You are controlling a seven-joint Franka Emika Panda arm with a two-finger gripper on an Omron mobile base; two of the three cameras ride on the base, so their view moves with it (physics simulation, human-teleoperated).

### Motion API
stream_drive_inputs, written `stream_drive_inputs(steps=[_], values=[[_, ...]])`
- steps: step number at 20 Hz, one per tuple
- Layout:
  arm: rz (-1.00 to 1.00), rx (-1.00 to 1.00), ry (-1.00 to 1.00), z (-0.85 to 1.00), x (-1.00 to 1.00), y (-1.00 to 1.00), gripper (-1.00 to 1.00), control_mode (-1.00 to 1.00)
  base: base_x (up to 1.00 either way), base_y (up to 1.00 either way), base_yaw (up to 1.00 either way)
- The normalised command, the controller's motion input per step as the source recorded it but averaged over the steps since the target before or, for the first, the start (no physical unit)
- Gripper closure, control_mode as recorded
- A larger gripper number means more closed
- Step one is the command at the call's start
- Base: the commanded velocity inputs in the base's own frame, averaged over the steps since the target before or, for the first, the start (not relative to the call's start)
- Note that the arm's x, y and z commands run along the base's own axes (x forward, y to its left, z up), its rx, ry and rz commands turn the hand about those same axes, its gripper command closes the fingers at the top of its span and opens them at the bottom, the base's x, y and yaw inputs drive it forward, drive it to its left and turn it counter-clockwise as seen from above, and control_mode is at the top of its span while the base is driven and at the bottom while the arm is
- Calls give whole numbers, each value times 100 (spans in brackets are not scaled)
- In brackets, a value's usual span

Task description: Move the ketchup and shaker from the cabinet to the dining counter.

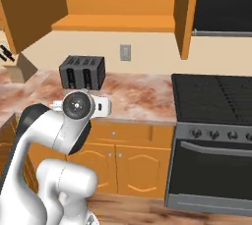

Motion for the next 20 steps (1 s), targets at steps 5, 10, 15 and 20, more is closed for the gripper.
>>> stream_drive_inputs(steps=[5,10,15,20], values=[[0,0,0,0,0,0,100,100,-53,2,-55],[0,0,0,0,0,0,100,100,0,5,-100],[0,0,0,0,0,0,100,100,0,3,-100],[0,0,0,0,0,0,100,100,0,2,-100]])
